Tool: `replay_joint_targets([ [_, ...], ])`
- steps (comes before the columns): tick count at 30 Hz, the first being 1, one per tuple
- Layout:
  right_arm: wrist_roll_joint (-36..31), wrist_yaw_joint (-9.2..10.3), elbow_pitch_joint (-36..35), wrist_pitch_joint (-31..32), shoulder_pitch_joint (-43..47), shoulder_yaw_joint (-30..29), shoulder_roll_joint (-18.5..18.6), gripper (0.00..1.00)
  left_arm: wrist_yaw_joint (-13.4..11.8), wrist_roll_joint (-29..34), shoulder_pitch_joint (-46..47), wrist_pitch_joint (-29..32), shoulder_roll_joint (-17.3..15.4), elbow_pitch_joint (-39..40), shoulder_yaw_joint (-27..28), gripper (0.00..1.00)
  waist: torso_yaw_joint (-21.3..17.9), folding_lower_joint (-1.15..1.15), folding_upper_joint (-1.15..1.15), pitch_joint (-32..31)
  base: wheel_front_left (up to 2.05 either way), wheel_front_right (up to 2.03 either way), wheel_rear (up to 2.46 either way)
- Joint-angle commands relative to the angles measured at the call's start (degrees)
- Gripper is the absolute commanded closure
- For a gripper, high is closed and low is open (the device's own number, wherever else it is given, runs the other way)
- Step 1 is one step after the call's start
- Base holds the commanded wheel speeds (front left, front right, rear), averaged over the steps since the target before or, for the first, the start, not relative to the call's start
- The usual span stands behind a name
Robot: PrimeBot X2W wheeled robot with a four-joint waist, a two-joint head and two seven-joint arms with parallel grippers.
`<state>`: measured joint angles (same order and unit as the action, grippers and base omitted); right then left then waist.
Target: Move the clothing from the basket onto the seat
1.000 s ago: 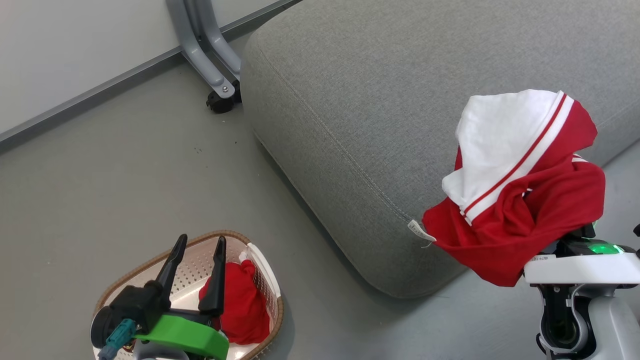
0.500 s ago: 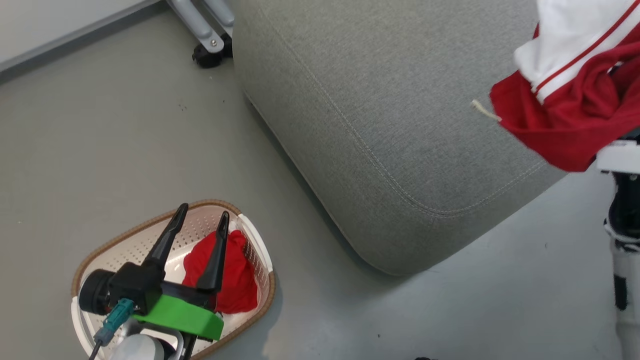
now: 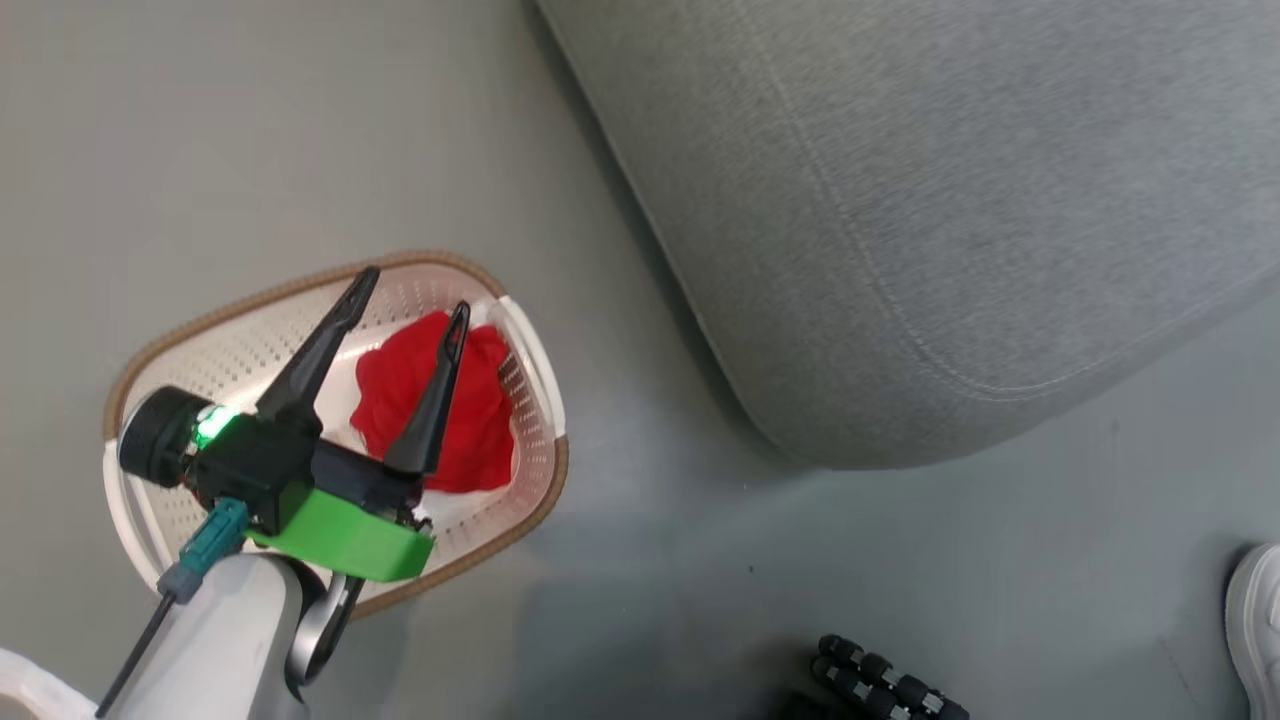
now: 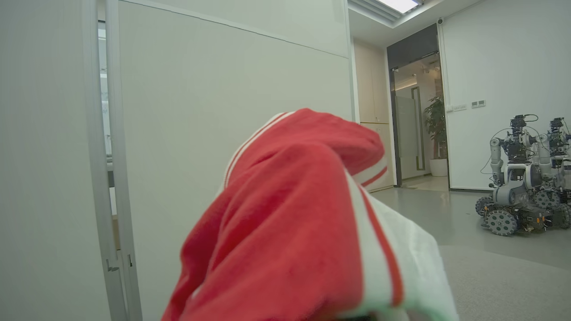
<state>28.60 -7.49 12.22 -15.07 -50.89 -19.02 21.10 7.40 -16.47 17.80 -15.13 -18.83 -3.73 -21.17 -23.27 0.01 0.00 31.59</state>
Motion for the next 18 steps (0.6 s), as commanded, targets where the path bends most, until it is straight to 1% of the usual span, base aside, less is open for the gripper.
replay_joint_targets([
  [1,-0.6,0.00,1.5,-0.2,-1.6,-0.3,0.3,1.00,0.1,0.6,1.8,0.0,-0.4,0.4,-0.1,0.00,6.0,-0.01,0.00,7.7,0.00,0.00,0.00],
  [4,-2.4,0.00,6.5,-0.2,-4.3,-1.1,1.1,1.00,0.1,0.6,2.8,0.0,-0.6,0.6,-0.1,0.00,7.5,-0.01,0.00,9.5,0.00,0.00,0.00],
  [10,-6.4,0.00,18.2,-0.2,-8.3,0.3,2.6,1.00,0.1,0.5,3.0,0.0,-0.1,0.8,-0.3,0.00,9.8,-0.01,0.00,12.0,0.00,0.00,0.00],
  [12,-6.8,0.00,21.7,-0.2,-9.5,0.1,2.9,1.00,0.1,0.8,3.0,0.0,-0.2,0.9,-0.4,0.00,10.4,-0.01,0.00,12.9,0.00,0.00,0.00],
  [15,-7.1,0.00,25.9,-0.2,-10.9,-0.3,3.0,1.00,0.1,0.9,3.1,0.0,-0.4,0.8,-0.6,0.00,11.2,-0.01,0.00,14.0,0.00,0.00,0.00],
  [18,-8.3,0.00,29.8,-0.2,-11.3,1.2,3.0,1.00,0.1,1.0,3.5,0.0,-0.4,0.7,-0.2,0.00,11.7,-0.01,0.00,14.9,0.00,0.00,0.00],
])
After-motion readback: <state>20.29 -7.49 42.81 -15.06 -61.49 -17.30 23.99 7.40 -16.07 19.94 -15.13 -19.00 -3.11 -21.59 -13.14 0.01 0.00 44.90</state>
